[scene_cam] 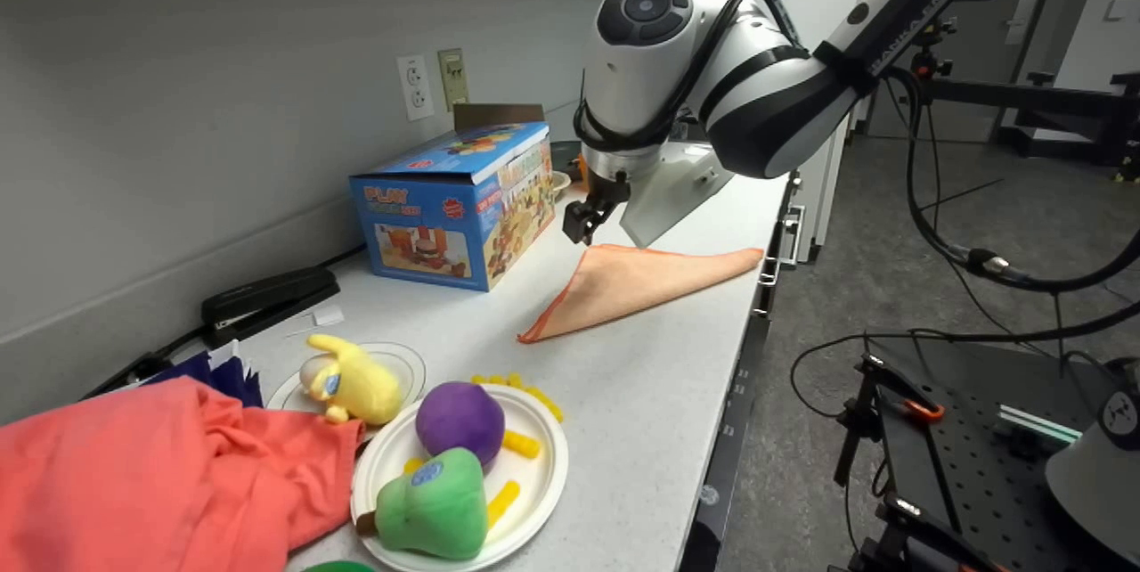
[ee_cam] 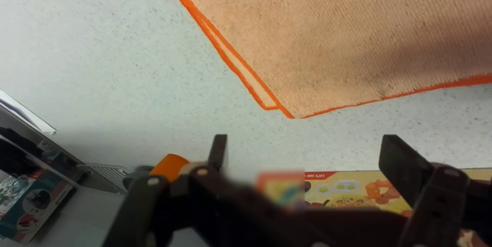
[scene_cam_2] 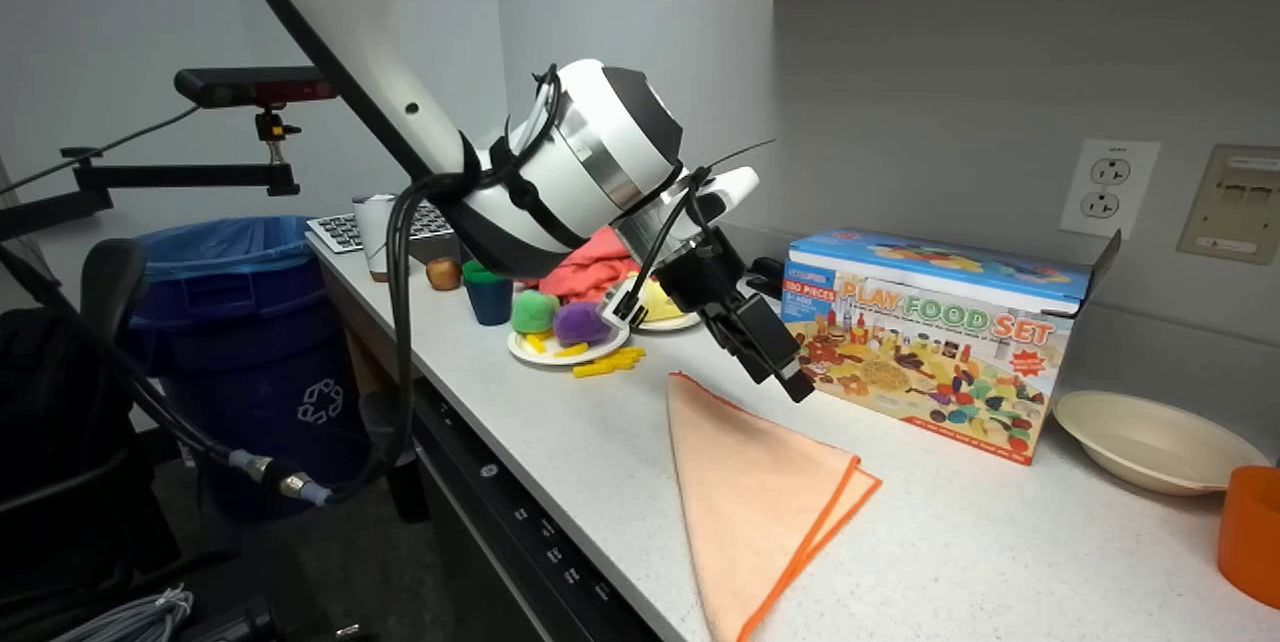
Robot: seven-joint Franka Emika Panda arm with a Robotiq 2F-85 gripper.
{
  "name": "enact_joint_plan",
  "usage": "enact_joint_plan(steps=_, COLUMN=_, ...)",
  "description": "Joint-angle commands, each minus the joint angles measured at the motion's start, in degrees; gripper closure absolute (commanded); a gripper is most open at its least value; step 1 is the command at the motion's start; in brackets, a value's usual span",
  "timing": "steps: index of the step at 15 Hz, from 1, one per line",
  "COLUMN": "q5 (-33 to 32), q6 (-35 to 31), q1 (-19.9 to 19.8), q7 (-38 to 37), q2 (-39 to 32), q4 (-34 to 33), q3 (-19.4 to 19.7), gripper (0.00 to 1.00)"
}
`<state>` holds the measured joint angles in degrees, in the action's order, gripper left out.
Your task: Fold the towel diagonally three times
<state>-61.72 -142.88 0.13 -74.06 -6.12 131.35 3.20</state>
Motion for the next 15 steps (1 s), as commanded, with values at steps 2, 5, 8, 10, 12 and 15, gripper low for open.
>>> enact_joint_plan(steps=2, q5=7.61, q6=0.44, q1=-1.60, q7=11.06, q2=0.78, q4=-3.79, q3=0.24, gripper=0.00)
enact_joint_plan(steps=5, q5=15.48, q6=0.30, q1=-2.90, q7=22.33, q2=0.76, q4=-6.13, q3=0.88, gripper=0.00)
enact_joint_plan(steps=8, q5=24.49, q6=1.95, q1=-4.27, q7=34.83, q2=1.36, q4=-7.08, q3=1.33, gripper=0.00)
enact_joint_plan(steps=10, q5=30.09, q6=4.03, q1=-4.87, q7=42.74, q2=2.15, q4=-7.07, q3=2.00, gripper=0.00)
enact_joint_plan(steps=12, q5=32.89, q6=7.18, q1=-5.18, q7=47.78, q2=2.59, q4=-7.53, q3=3.02, gripper=0.00)
enact_joint_plan(steps=15, q5=33.13, q6=12.37, q1=-5.70, q7=51.81, q2=2.72, q4=-8.39, q3=4.48, gripper=0.00)
